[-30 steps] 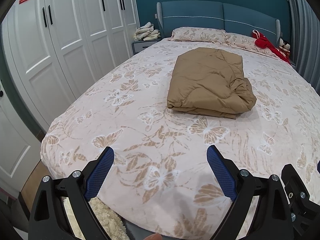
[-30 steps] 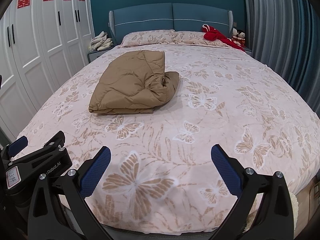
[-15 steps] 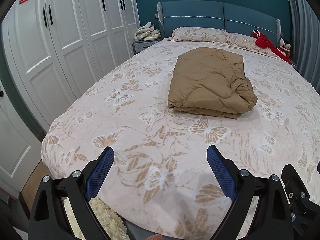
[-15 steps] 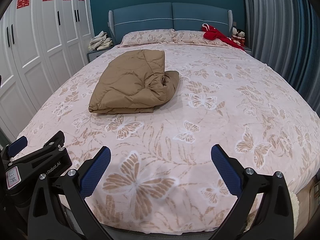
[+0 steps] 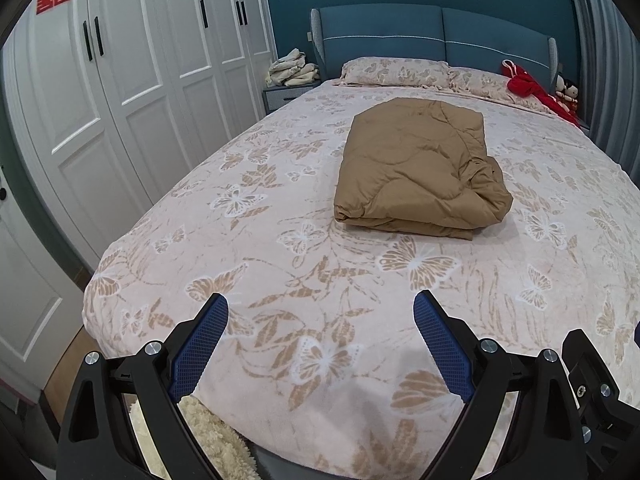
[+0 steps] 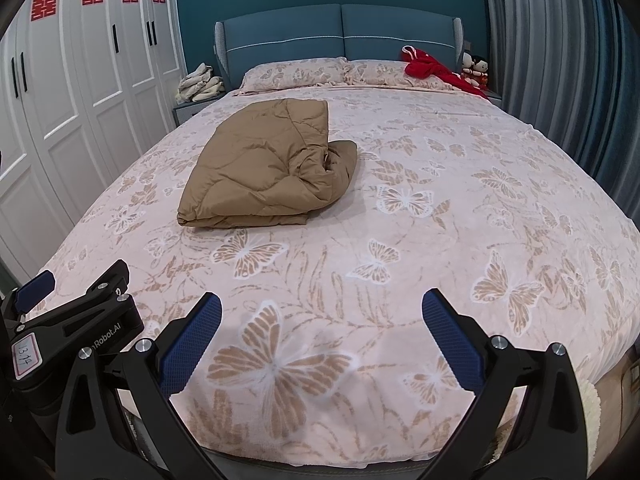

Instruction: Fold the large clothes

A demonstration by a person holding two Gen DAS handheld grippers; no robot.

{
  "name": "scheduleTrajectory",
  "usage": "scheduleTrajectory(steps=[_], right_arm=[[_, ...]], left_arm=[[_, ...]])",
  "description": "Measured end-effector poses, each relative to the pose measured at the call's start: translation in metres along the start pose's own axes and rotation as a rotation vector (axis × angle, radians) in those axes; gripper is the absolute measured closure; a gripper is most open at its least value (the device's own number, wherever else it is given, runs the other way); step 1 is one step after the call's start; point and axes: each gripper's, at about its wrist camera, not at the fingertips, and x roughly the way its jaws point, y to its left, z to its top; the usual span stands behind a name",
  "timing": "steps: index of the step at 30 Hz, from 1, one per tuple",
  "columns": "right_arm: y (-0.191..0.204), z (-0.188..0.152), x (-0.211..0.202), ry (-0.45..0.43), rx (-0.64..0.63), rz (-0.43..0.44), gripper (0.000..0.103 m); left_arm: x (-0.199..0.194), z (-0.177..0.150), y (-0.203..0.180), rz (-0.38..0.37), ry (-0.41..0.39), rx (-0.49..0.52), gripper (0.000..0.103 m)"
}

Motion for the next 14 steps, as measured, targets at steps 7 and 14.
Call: scheduleTrajectory(steps=[7,14], right_arm=[[0.0000,0.0000,0.0001,-0.001,0.000,0.001,0.005],[0.0029,-0.0006,0.0000,0.001,0.004,-0.001,0.005]], left_arm=[[-0.0013,-0.0011,-0.0025,0.003,-0.009,-0.003,0.011],[-0.0019,-0.0002,-0.0026,-0.001,-0.001,-0.018,0.011]])
